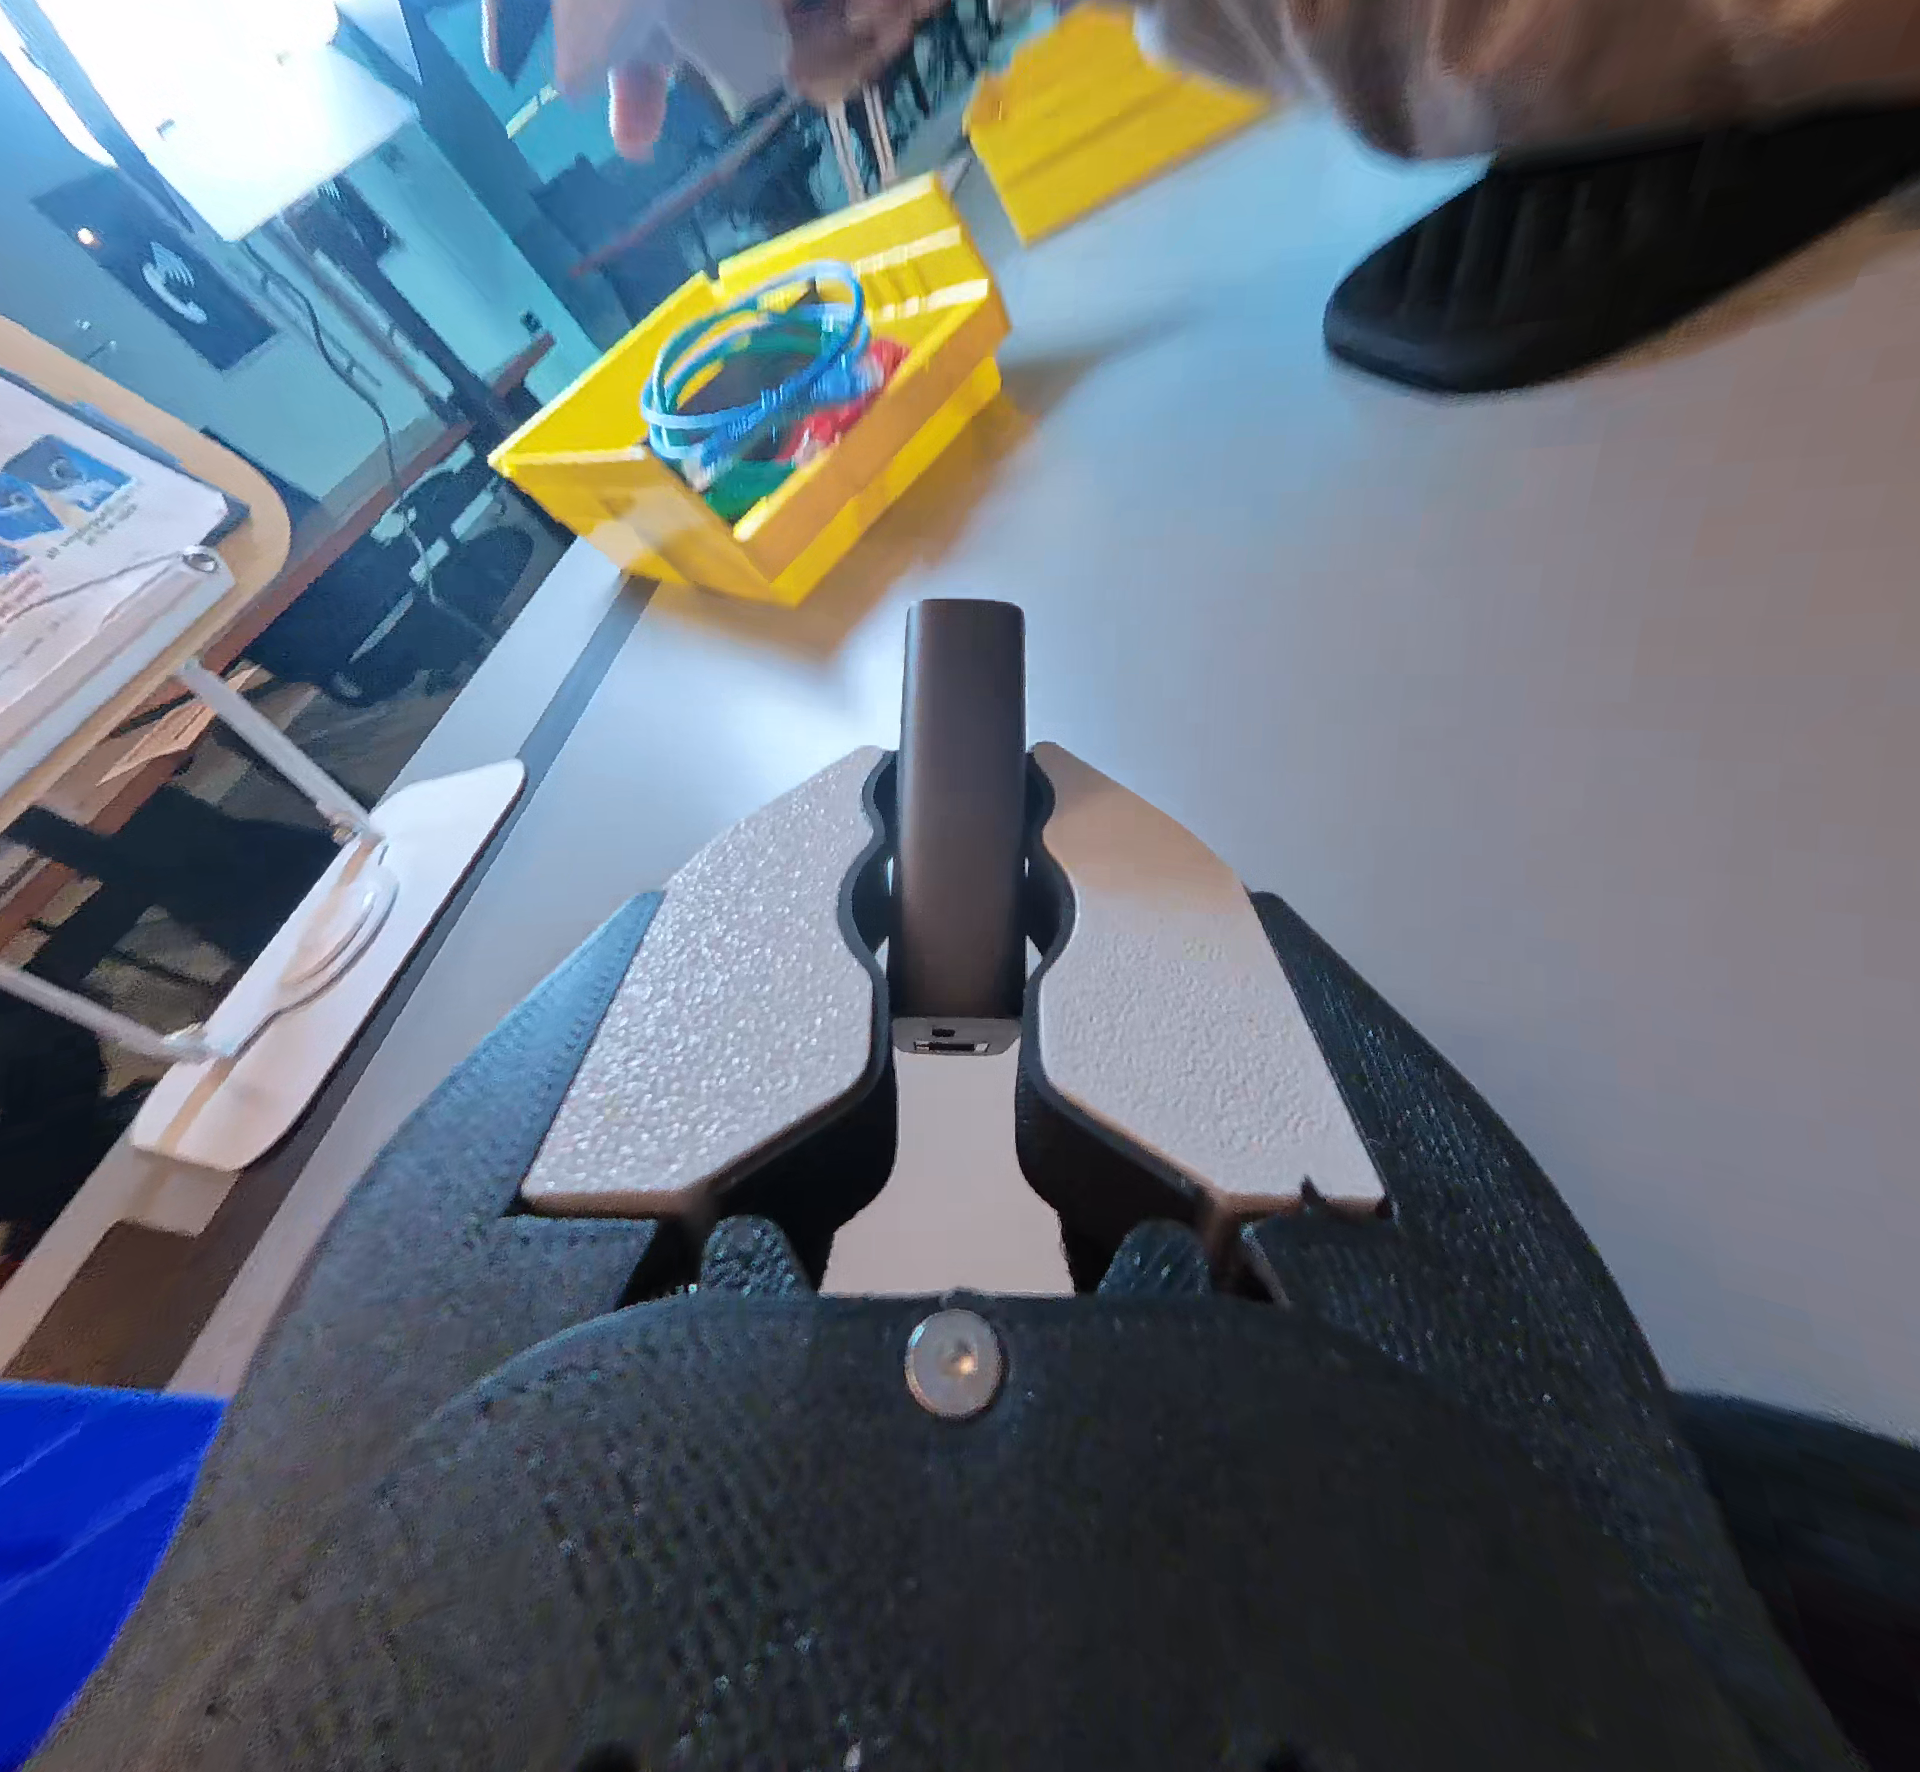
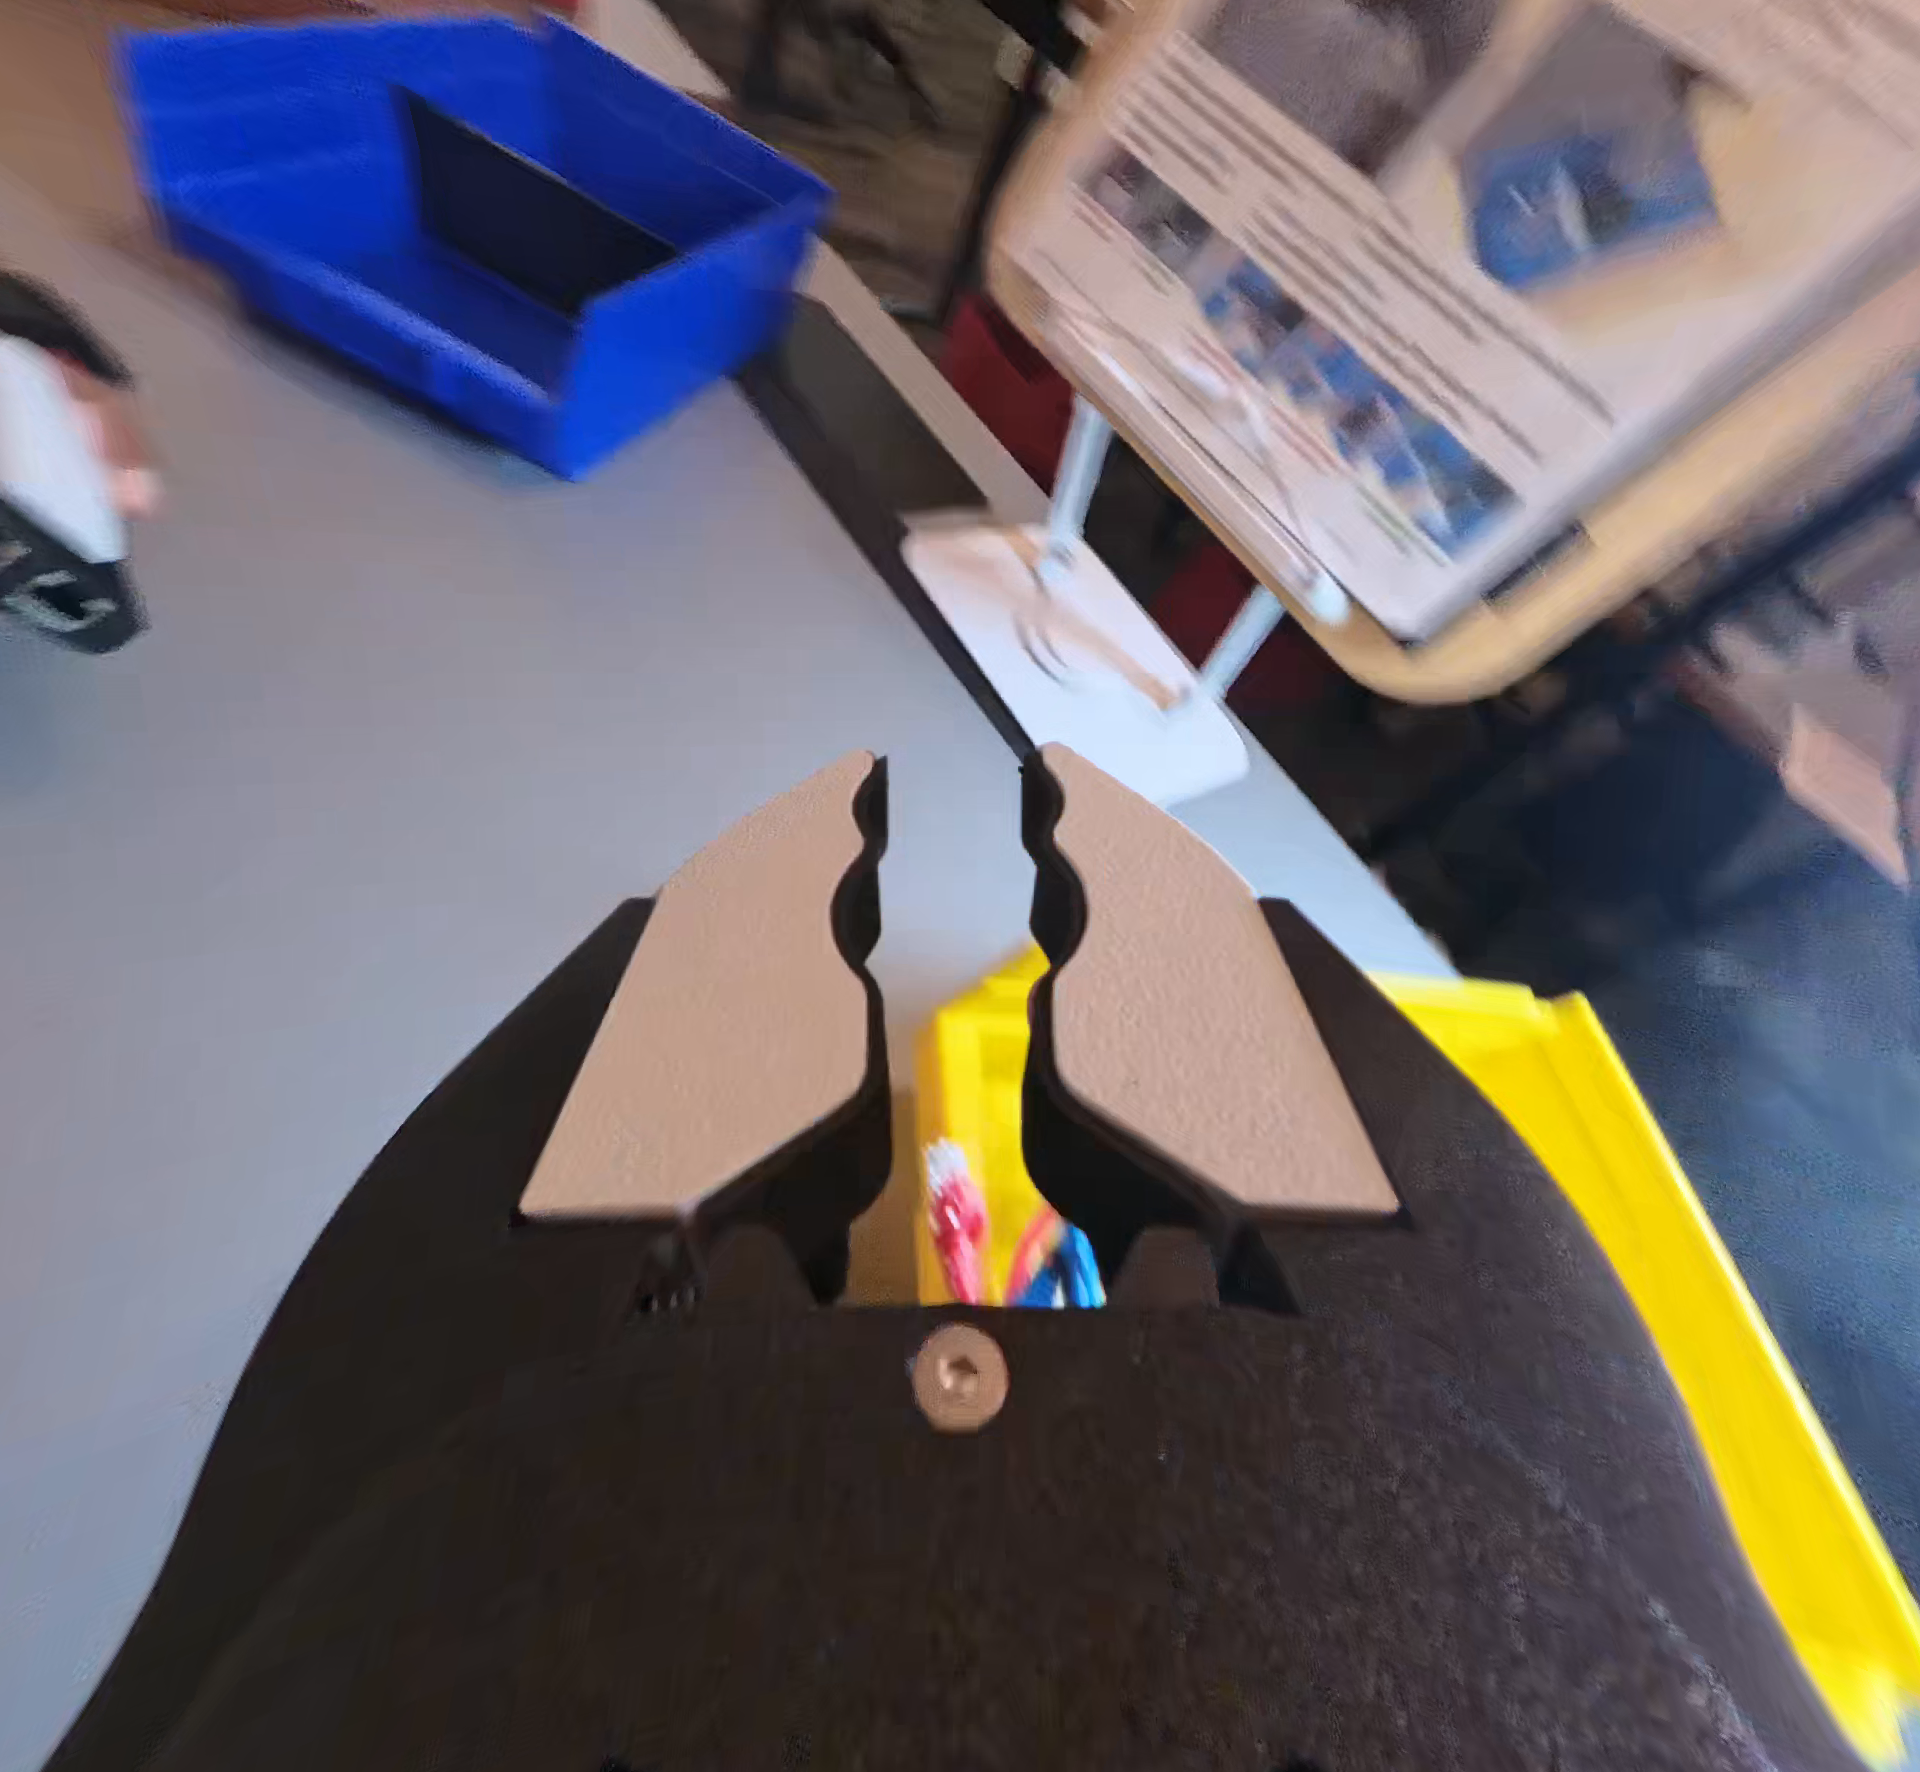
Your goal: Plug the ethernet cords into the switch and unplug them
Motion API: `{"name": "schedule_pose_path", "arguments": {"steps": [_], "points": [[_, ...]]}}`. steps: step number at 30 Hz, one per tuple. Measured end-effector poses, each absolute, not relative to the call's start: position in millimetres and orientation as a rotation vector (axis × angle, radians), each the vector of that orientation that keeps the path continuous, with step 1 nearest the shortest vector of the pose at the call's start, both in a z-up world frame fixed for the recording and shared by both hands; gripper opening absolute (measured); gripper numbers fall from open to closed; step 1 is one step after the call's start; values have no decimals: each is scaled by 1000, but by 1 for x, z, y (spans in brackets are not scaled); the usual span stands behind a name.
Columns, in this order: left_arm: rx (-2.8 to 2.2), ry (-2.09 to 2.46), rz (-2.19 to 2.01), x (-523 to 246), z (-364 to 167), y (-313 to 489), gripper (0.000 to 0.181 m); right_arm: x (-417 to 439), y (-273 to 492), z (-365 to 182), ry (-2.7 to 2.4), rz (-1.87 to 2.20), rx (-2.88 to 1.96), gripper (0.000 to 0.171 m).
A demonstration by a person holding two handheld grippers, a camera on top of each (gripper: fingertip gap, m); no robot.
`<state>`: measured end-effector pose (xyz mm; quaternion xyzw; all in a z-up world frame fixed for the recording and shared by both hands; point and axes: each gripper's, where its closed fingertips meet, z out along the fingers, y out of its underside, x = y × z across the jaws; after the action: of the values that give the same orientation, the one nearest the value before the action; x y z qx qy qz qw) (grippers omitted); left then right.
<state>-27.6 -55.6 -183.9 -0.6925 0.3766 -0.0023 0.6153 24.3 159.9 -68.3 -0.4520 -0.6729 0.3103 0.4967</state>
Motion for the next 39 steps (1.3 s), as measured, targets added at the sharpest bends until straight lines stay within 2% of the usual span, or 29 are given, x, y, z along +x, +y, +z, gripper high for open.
{"name": "schedule_pose_path", "arguments": {"steps": [5,11,16,21,24,25,26,39], "points": [[-1527,818,-68,-19,-165,-60,21,-3,13,-100,-1979,1050,-635,25],[-1573,890,-16,-16,-182,-58,21,-22,-78,-161,-2201,1107,-502,33],[-1596,884,2,-18,-184,-57,21,-31,-83,-164,-2132,1099,-513,29],[-1600,893,30,-17,-183,-58,21,-31,-83,-160,-2122,1108,-537,34],[-1619,896,64,-19,-185,-56,21,-32,-85,-162,-2116,1089,-531,30],[-1622,882,59,-19,-184,-55,21,-32,-85,-162,-2117,1085,-517,24],[-1618,875,44,-18,-182,-56,21,-29,-87,-160,-2121,1100,-501,19],[-1562,829,-23,-12,-167,-59,22,-16,-80,-139,-2105,1359,-502,19]]}}
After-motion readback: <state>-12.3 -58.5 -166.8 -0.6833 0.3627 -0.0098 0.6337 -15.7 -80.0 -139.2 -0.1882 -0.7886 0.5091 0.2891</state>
